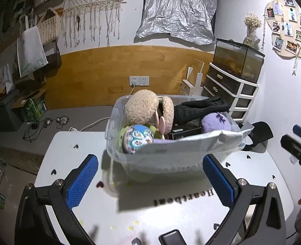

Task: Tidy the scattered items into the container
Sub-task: 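Withdraw both tools from the box toward the black power bank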

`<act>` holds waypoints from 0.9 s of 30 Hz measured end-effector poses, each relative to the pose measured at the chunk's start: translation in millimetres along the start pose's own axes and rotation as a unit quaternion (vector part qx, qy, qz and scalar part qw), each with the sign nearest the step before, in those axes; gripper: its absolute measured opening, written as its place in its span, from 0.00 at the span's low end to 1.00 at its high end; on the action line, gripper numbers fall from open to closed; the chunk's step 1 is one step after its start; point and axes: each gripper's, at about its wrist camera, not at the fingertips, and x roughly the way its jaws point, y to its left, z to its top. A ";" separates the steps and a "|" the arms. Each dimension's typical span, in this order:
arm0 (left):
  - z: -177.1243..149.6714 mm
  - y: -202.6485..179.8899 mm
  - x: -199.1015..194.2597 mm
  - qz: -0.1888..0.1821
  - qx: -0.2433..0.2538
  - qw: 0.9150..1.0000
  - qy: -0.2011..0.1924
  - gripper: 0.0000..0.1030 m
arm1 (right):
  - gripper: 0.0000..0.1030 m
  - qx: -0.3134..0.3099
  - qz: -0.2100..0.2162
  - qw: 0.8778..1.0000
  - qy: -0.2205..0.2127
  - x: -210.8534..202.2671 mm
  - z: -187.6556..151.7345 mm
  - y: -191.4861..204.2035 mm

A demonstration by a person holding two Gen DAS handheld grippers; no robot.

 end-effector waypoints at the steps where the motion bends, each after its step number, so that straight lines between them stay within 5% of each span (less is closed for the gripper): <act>1: -3.3 0.5 -1.5 -0.001 -0.001 1.000 -0.001 1.00 | 1.00 0.007 -0.004 1.000 0.004 -1.0 -3.8 -0.4; 12: -41.7 3.5 -13.2 -0.015 0.009 1.000 -0.004 1.00 | 1.00 0.017 -0.005 1.000 -0.007 -23.2 -37.9 5.3; 21: -61.1 8.8 -13.9 -0.022 0.015 1.000 0.008 1.00 | 1.00 -0.006 -0.046 0.999 0.025 -19.2 -65.7 23.2; 27: -72.6 15.3 -8.3 -0.024 0.013 0.999 0.023 1.00 | 1.00 0.005 -0.037 0.998 0.052 -13.4 -84.9 29.8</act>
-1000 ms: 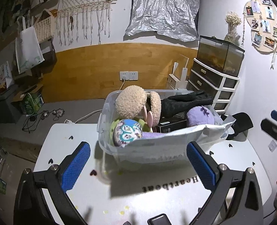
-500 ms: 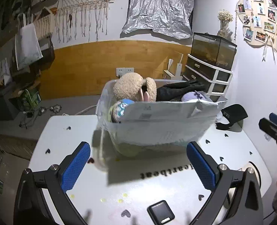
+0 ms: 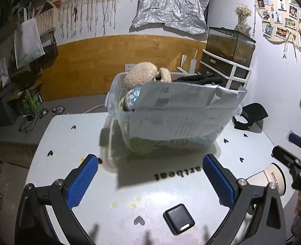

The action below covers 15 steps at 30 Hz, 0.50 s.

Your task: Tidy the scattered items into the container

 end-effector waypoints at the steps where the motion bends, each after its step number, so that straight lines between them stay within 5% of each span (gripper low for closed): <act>1: -1.9 1.5 1.1 -0.001 -0.001 1.000 0.003 1.00 | 1.00 -0.002 0.000 1.000 0.005 1.2 -2.7 1.8; 15: -48.6 15.7 46.1 -0.041 0.000 0.996 0.085 1.00 | 1.00 0.017 0.007 0.993 0.114 32.2 -69.1 24.5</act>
